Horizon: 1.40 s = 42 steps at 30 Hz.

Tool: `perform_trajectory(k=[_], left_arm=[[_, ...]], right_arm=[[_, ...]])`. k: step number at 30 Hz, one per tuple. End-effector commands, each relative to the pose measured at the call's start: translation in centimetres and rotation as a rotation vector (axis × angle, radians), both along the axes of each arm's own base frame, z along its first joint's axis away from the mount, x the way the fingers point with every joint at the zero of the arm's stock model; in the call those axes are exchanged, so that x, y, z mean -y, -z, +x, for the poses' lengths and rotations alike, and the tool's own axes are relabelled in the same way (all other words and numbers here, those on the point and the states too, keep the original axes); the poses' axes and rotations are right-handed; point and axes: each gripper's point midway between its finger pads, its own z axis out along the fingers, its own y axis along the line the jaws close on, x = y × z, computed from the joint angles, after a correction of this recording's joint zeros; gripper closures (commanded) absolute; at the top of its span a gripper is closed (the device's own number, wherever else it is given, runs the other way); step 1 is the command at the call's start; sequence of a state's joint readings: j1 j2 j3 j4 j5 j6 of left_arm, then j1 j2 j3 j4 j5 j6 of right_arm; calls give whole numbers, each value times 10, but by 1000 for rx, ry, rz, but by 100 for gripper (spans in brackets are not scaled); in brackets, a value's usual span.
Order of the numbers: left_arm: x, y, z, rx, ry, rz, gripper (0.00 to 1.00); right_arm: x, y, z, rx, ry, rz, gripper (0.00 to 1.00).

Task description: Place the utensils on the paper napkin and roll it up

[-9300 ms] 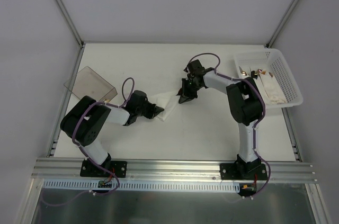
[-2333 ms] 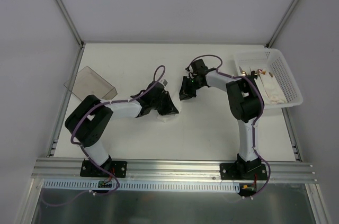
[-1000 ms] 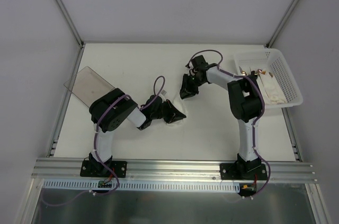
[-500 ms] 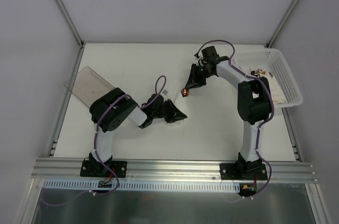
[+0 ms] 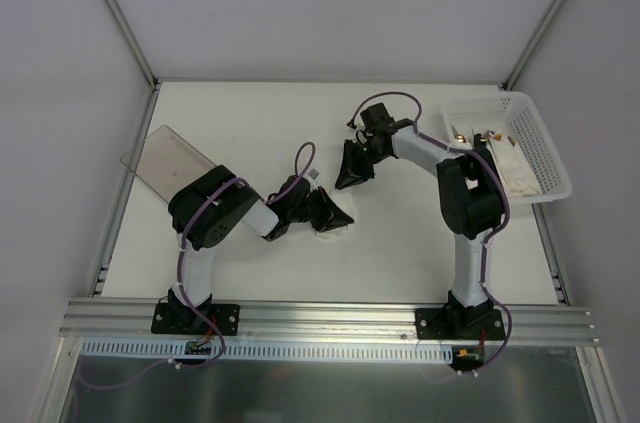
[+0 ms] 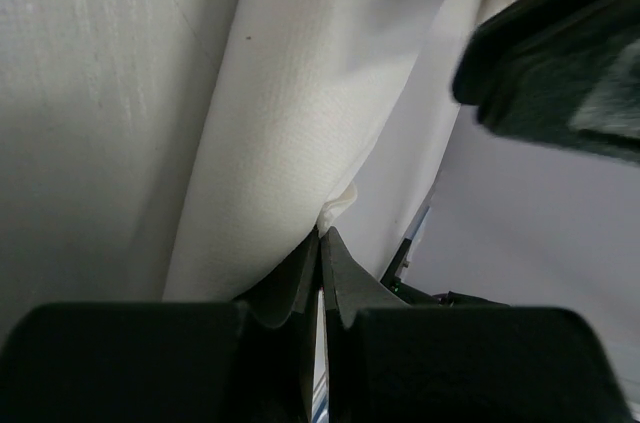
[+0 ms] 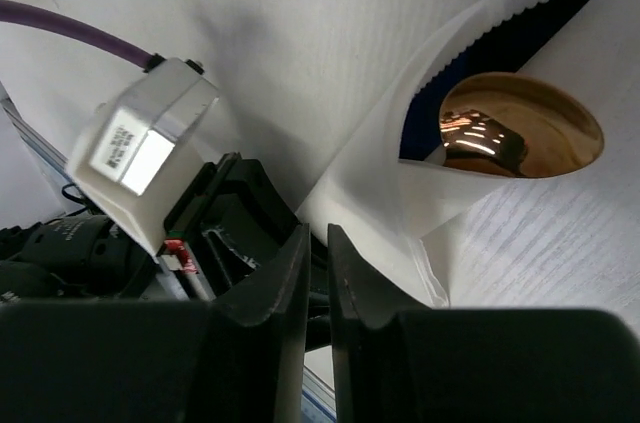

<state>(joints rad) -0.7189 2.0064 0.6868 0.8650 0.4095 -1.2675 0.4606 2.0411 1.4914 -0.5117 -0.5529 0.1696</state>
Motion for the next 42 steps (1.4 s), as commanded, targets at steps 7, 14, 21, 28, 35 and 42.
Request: perform_trajectory(k=[7,14,21,28,35,42], left_arm=[[-68,96,-63,-238,25,386,100],[-59,56,-47,-104,51,360,88],[-57,-23,-25,123,70,347,63],[-64,-73,-12,261,48,360,65],[-53,-58,-2,230,66,362,78],[-51,-23,2,150,27,353,85]], right_arm=[[13,43,-18,-59,-21,-97,85],[20,58,-19,-69,-23,-153,86],[22,61,-20,-72,-27,-168,87],[23,63,-22,-76,-28,-173,87],[23,65,-23,-89,-28,-178,87],[23,67,-25,-92,-38,-181,87]])
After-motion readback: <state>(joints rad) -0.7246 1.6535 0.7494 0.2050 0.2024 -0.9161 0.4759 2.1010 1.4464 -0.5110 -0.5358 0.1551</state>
